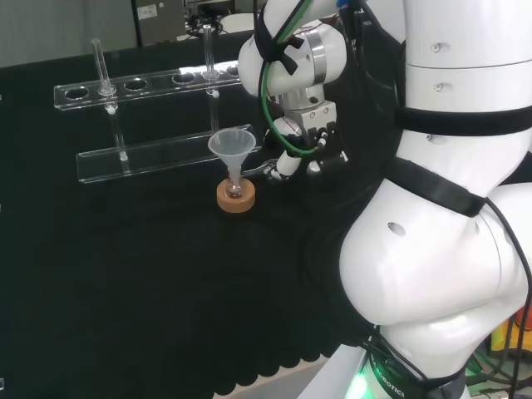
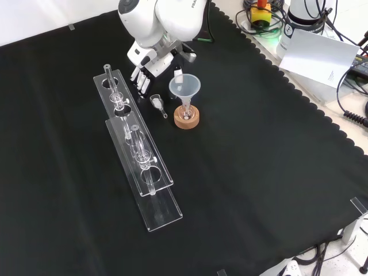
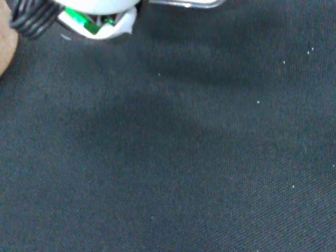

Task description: Pick up the weighing funnel.

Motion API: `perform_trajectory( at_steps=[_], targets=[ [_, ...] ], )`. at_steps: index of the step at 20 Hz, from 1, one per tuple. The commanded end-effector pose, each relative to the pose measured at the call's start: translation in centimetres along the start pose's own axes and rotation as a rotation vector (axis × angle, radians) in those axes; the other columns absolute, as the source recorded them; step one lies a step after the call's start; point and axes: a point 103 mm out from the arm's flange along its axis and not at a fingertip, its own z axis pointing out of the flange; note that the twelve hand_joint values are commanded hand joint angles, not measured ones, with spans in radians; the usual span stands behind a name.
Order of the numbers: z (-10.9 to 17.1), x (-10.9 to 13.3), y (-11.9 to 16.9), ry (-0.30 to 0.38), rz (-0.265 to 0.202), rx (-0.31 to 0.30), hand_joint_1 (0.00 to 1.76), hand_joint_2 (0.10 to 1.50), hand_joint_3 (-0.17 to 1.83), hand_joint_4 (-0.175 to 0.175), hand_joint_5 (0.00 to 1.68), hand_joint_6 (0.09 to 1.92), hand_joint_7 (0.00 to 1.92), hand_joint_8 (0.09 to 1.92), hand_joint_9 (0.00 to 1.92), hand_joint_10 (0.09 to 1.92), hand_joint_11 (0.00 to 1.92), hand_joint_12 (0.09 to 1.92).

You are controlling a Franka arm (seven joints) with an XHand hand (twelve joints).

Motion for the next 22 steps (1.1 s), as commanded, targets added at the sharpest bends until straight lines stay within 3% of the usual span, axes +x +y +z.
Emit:
perform_trajectory(
  at_steps=[1, 18, 22],
  targets=[
    [0.63, 0.04, 0.4, -0.002, 0.008, -0.003, 0.89, 0.61, 0.61, -0.046, 0.59, 0.12, 0.52, 0.71, 0.68, 0.56, 0.35, 1.32],
    [1.26, -0.02, 1.12, -0.021, 0.012, -0.008, 0.9, 0.63, 0.62, -0.036, 0.67, 0.18, 0.53, 0.72, 0.69, 0.57, 0.36, 1.31],
    [1.26, -0.05, 1.15, -0.018, 0.01, -0.006, 0.9, 0.63, 0.61, -0.034, 0.59, 0.44, 0.54, 0.71, 0.71, 0.54, 0.37, 1.3]
  ],
)
